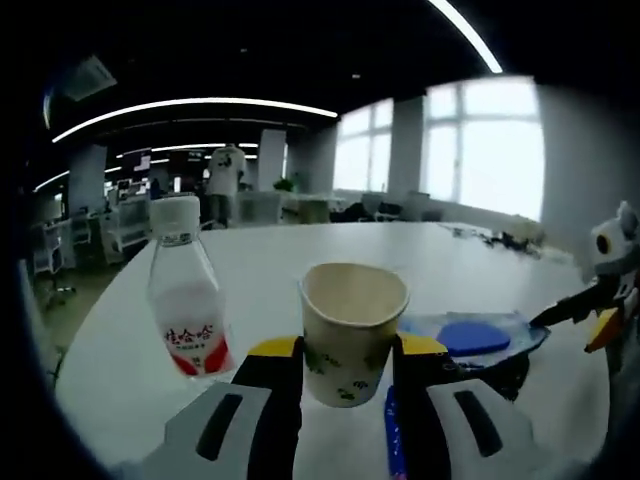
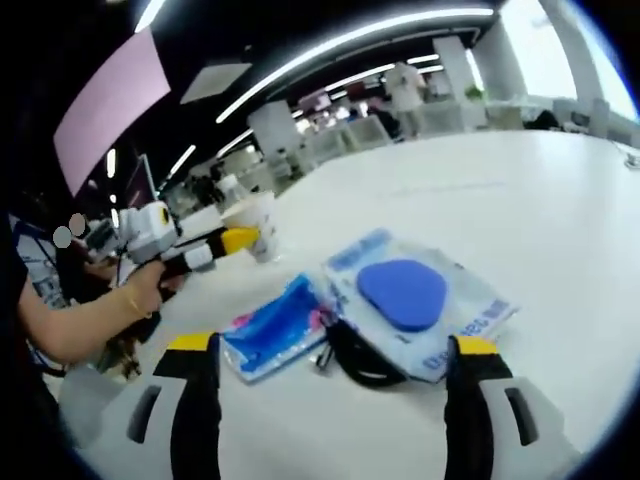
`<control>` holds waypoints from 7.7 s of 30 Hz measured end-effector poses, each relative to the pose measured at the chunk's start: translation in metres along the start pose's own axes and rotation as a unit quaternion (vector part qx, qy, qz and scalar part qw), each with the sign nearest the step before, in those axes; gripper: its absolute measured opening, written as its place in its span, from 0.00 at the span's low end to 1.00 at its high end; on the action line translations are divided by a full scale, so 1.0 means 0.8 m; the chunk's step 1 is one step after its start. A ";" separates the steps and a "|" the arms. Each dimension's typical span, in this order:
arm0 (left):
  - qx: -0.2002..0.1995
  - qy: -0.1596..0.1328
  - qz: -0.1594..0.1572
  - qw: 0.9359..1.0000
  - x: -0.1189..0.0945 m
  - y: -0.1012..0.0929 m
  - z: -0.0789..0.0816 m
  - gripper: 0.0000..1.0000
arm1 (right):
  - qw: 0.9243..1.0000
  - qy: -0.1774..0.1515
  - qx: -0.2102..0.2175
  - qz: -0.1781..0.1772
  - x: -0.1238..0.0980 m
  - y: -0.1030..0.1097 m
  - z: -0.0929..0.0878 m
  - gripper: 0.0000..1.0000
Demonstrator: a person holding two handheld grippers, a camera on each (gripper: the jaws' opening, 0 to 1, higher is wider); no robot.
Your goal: Arrange the tabletop items into an orderly group along one side of the table until the central work area is clear of visible clutter.
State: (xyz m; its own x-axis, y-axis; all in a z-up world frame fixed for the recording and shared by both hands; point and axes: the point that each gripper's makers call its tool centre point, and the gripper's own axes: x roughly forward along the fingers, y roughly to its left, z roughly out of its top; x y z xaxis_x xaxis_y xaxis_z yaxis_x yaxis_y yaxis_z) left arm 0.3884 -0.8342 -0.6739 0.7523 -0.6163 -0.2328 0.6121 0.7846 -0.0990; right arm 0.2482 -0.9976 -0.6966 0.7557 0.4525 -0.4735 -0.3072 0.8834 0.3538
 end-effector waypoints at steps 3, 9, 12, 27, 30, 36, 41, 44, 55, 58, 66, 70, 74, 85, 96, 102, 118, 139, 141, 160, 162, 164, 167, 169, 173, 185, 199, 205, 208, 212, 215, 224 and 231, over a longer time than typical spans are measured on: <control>-0.007 0.000 0.008 1.000 0.008 0.006 -0.003 0.33 | 0.999 -0.011 -0.011 -0.029 0.001 -0.011 0.002 0.89; -0.004 -0.004 0.034 0.999 0.022 0.022 -0.006 0.33 | 0.999 -0.006 -0.027 -0.044 0.003 -0.014 -0.003 0.88; -0.001 -0.007 0.040 0.999 0.028 0.024 -0.005 0.33 | 0.999 -0.004 -0.028 -0.044 0.004 -0.015 -0.003 0.88; -0.023 0.000 0.079 0.997 0.052 0.044 -0.027 0.33 | 0.999 -0.009 0.002 -0.046 0.003 -0.026 -0.002 0.87; -0.026 0.004 0.081 0.996 0.056 0.046 -0.029 0.33 | 0.999 -0.010 0.007 -0.046 0.003 -0.026 -0.002 0.87; -0.008 0.024 0.100 0.995 0.053 0.051 -0.044 0.34 | 0.999 -0.013 0.006 -0.047 0.002 -0.025 0.000 0.87; -0.005 0.022 0.106 0.994 0.054 0.053 -0.045 0.34 | 0.999 -0.015 0.007 -0.046 0.002 -0.024 0.002 0.87; 0.000 0.025 0.109 0.994 0.056 0.055 -0.047 0.35 | 0.999 -0.015 0.005 -0.049 0.001 -0.025 0.002 0.87; -0.011 0.026 0.102 0.994 0.047 0.048 -0.050 0.45 | 0.997 -0.027 -0.015 -0.073 -0.003 -0.036 0.012 0.87; -0.013 0.025 0.100 0.995 0.037 0.041 -0.047 0.49 | 0.996 -0.037 -0.011 -0.080 -0.006 -0.039 0.017 0.87; -0.021 0.018 0.079 0.996 0.023 0.028 -0.045 0.61 | 0.994 -0.047 0.001 -0.100 -0.011 -0.050 0.021 0.87; -0.036 0.029 0.082 0.996 0.015 0.026 -0.053 0.70 | 0.992 -0.048 0.011 -0.112 -0.013 -0.057 0.020 0.86; -0.033 0.040 0.079 0.996 0.004 0.016 -0.061 0.71 | 0.992 -0.044 0.015 -0.120 -0.014 -0.061 0.017 0.85; -0.002 0.042 0.039 0.998 -0.015 -0.025 -0.050 0.63 | 0.991 -0.046 0.033 -0.118 -0.014 -0.061 0.018 0.85; -0.020 0.052 0.003 0.998 -0.003 -0.058 -0.048 0.49 | 0.991 -0.049 0.041 -0.121 -0.013 -0.065 0.015 0.79; -0.026 0.055 -0.009 0.998 0.013 -0.070 -0.049 0.46 | 0.991 -0.044 0.054 -0.110 -0.007 -0.061 0.006 0.75; -0.009 0.083 -0.024 0.996 0.065 -0.080 -0.055 0.37 | 0.986 -0.016 0.092 -0.138 -0.017 -0.077 -0.011 0.55; -0.017 0.175 -0.030 0.984 0.088 -0.090 -0.075 0.20 | 0.979 0.022 0.152 -0.137 0.000 -0.094 -0.025 0.30; -0.030 0.187 -0.027 0.981 0.088 -0.089 -0.078 0.18 | 0.978 0.022 0.156 -0.138 0.000 -0.095 -0.026 0.29; -0.044 0.255 0.000 0.966 0.072 -0.088 -0.092 0.04 | 0.981 0.011 0.134 -0.142 0.001 -0.103 -0.021 0.04; -0.053 0.254 -0.001 0.966 0.068 -0.089 -0.090 0.03 | 0.982 0.010 0.128 -0.142 0.000 -0.102 -0.017 0.03; -0.053 0.251 -0.003 0.966 0.065 -0.090 -0.087 0.02 | 0.984 0.005 0.112 -0.141 -0.001 -0.101 -0.010 0.02; -0.053 0.246 -0.002 0.968 0.061 -0.094 -0.081 0.02 | 0.983 0.001 0.112 -0.148 -0.003 -0.103 -0.003 0.00; -0.045 0.234 -0.005 0.971 0.061 -0.097 -0.073 0.01 | 0.984 0.000 0.093 -0.152 -0.004 -0.106 0.003 0.00; -0.075 0.214 0.002 0.974 0.061 -0.096 -0.058 0.01 | 0.983 -0.031 0.095 -0.154 -0.007 -0.111 0.024 0.00; -0.092 0.171 0.019 0.981 0.061 -0.089 -0.037 0.01 | 0.987 -0.061 0.023 -0.144 0.009 -0.125 0.089 0.00; -0.080 0.139 0.067 0.985 0.057 -0.069 -0.030 0.01 | 0.992 -0.068 -0.025 -0.098 0.056 -0.131 0.127 0.00; -0.077 0.139 0.089 0.983 0.059 -0.052 -0.036 0.01 | 0.994 -0.058 -0.038 -0.081 0.084 -0.131 0.126 0.00; -0.081 0.134 0.098 0.983 0.061 -0.043 -0.039 0.01 | 0.994 -0.054 -0.045 -0.079 0.093 -0.132 0.122 0.00; -0.079 0.140 0.106 0.981 0.065 -0.037 -0.046 0.01 | 0.995 -0.046 -0.045 -0.079 0.104 -0.136 0.113 0.00; -0.067 0.138 0.109 0.982 0.063 -0.035 -0.052 0.01 | 0.995 -0.036 -0.042 -0.079 0.112 -0.140 0.103 0.00; -0.066 0.159 0.110 0.979 0.057 -0.037 -0.077 0.01 | 0.996 0.002 -0.024 -0.080 0.121 -0.151 0.062 0.00; -0.058 0.161 0.111 0.979 0.056 -0.036 -0.082 0.01 | 0.997 0.012 -0.015 -0.075 0.121 -0.152 0.047 0.00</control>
State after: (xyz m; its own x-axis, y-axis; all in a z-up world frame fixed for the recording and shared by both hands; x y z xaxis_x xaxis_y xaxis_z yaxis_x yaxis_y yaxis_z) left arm 0.3882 -0.8798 -0.7451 0.7366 -0.3909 -0.5520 0.3964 0.9107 -0.1160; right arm 0.3805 -1.0658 -0.7552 0.7801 0.3175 -0.5391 -0.2095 0.9445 0.2531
